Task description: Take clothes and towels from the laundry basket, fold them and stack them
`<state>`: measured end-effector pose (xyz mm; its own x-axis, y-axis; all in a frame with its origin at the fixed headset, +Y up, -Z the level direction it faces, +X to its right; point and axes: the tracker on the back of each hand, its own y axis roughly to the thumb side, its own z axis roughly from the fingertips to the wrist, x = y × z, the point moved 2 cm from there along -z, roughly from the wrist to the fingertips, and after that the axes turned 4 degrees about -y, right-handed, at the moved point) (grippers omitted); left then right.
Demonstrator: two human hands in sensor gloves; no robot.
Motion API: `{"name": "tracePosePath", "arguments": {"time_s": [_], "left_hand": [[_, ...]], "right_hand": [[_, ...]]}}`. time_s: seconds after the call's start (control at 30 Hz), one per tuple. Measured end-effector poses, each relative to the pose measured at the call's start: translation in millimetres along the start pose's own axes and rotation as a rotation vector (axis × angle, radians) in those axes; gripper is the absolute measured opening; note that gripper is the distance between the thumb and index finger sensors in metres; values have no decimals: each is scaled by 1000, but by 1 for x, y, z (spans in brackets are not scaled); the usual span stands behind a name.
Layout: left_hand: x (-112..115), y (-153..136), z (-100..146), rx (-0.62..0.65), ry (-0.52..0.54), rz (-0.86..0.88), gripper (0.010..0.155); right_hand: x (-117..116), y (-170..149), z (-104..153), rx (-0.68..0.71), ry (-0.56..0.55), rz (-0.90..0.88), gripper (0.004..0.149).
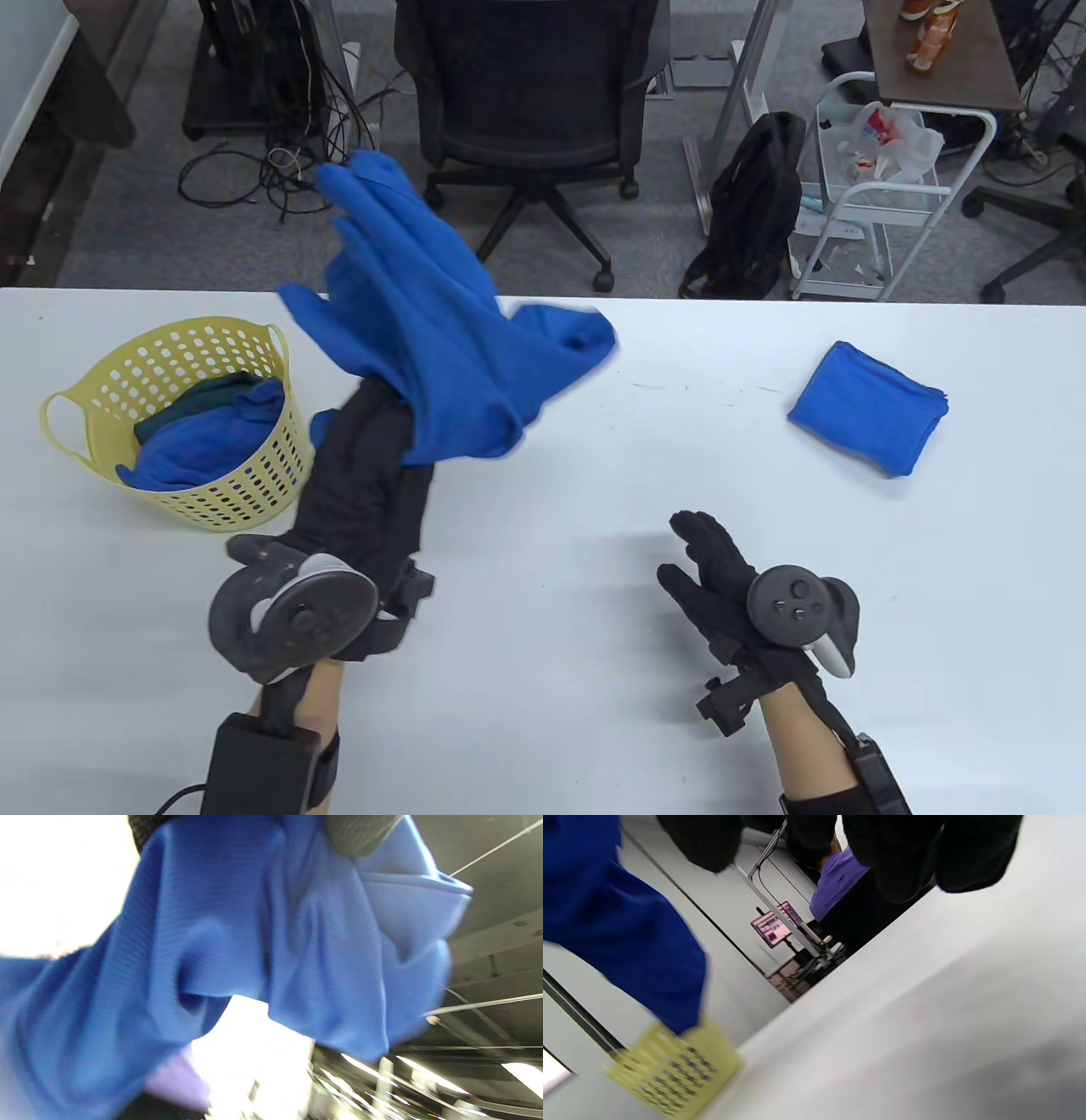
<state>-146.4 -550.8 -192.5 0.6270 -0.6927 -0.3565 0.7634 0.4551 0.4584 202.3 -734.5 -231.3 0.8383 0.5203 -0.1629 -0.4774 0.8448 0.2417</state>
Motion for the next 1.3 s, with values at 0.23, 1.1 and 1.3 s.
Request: {"name": "tracePosePath", "arguments": {"time_s": [0.23,1.1,1.3], "left_hand": [[145,11,53,-49,-526,263,49],[45,-107,66,-449,-117,349,47],[36,-112,68,-485,-91,298,47]], "right_hand": [[-36,11,1,-81,221,-713,73],[50,-3,21,-82,-444,-637,44],[71,-14,29,-106,-545,-634,44]]}}
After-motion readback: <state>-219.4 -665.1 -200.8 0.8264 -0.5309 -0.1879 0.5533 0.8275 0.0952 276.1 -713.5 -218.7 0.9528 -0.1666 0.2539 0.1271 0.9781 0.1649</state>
